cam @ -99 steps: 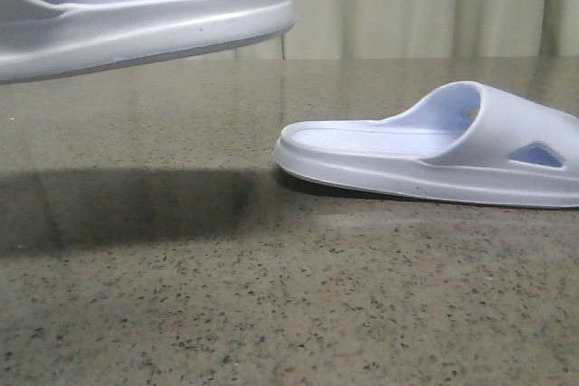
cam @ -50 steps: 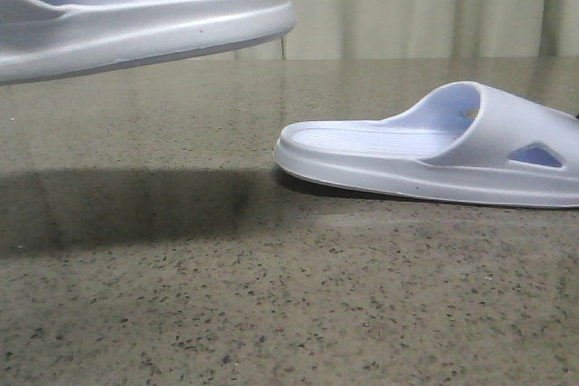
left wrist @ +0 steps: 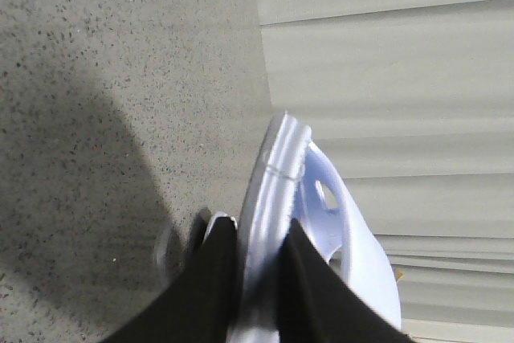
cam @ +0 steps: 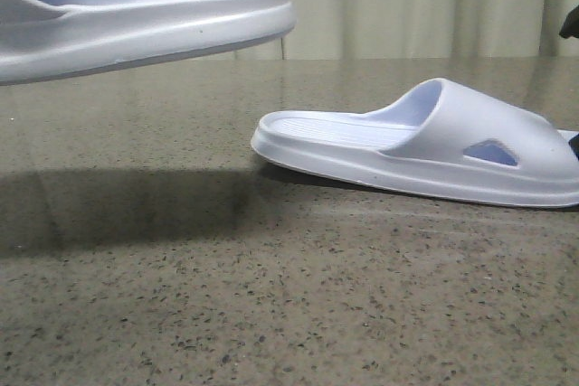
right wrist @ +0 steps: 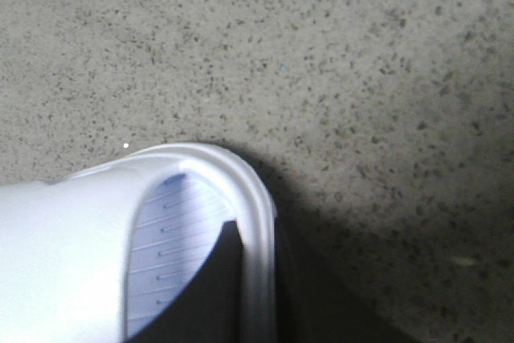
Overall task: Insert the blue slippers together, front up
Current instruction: 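Grasp the other slipper's heel rim with the right gripper and lift it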
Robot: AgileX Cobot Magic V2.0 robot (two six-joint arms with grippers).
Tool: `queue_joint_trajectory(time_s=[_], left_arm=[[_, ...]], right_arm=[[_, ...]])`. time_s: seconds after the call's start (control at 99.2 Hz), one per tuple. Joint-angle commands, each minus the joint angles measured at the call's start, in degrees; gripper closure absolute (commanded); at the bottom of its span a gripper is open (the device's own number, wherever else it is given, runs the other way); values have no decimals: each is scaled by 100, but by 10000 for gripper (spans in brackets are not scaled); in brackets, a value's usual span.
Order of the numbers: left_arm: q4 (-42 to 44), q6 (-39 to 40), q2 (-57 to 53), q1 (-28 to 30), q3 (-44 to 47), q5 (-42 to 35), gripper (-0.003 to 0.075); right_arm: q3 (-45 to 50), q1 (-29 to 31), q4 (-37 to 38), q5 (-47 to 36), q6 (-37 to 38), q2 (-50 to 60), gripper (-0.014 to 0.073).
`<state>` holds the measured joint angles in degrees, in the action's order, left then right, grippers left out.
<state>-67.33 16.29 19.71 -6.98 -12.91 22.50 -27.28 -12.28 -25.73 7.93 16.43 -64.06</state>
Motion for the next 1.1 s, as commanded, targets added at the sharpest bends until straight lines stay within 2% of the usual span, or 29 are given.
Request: queue_joint_trajectory(time_s=[0.0, 0.232, 0.494, 0.816, 1.088], left_arm=[[-191, 11, 23, -53, -197, -124, 704], [-191, 11, 23, -53, -197, -124, 704], [-177, 11, 23, -53, -197, -124, 704], [-160, 11, 23, -53, -197, -124, 704], [-133, -2, 23, -53, -197, -57, 704]], right_arm=[[-95, 0, 9, -509, -14, 3, 701], [-124, 0, 9, -1581, -14, 162, 701], [-766, 0, 39, -1566, -14, 891, 701], [-1672, 0, 50, -65, -14, 2005, 701], [-1864, 0, -298, 1435, -24, 2736, 701]])
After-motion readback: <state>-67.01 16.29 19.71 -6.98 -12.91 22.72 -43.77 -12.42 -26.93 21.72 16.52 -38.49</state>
